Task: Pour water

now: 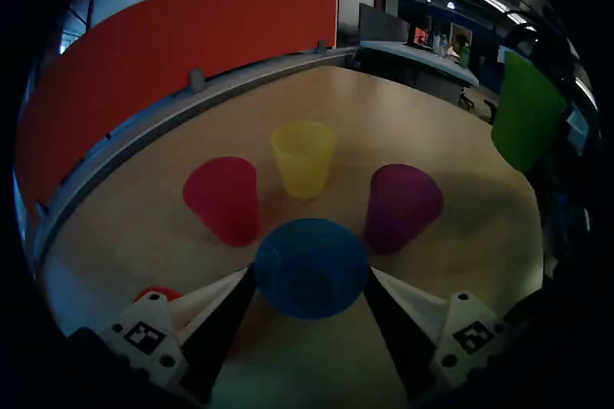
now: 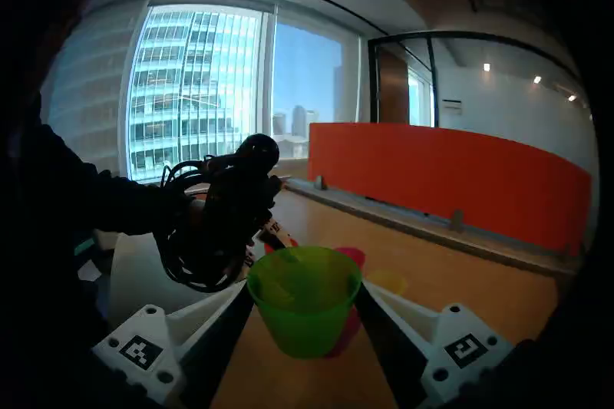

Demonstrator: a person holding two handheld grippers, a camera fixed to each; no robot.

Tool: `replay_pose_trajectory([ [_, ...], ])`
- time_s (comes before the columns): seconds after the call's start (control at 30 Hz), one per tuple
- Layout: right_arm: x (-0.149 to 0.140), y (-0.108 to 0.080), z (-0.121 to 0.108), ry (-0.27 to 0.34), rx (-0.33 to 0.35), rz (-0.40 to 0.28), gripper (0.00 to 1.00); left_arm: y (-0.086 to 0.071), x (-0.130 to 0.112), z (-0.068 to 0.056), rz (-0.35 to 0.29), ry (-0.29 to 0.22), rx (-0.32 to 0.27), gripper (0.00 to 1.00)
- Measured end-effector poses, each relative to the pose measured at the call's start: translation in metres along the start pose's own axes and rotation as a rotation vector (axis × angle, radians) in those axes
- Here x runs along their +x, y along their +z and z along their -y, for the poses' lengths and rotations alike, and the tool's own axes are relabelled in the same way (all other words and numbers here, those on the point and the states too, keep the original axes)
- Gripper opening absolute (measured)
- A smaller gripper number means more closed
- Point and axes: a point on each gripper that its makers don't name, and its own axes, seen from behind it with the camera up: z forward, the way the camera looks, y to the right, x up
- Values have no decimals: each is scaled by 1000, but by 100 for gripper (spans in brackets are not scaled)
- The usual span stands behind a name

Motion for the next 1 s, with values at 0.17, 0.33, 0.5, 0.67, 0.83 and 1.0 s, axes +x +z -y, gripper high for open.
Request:
replay_pose_trajectory([
  [0.17, 0, -1, -1, 0, -3, 0, 92, 2, -2, -1, 5, 11, 8, 96],
  [0.33, 0, -2, 0, -1, -4, 2, 92, 3, 1, 0, -9, 4, 27, 87],
  [0.5, -1, -3, 0, -1, -5, 3, 92, 2, 1, 0, -12, -6, 25, 86],
  [0.67, 0, -3, 0, -1, -9, 2, 92, -4, 6, -2, -37, -19, 19, 86],
  [0.83, 2, -2, 0, -3, -12, 2, 92, -16, 16, -1, -81, -30, 25, 86],
  [1.0, 6, -2, 2, -7, -14, 1, 92, -34, 29, -3, -143, -44, 25, 86],
])
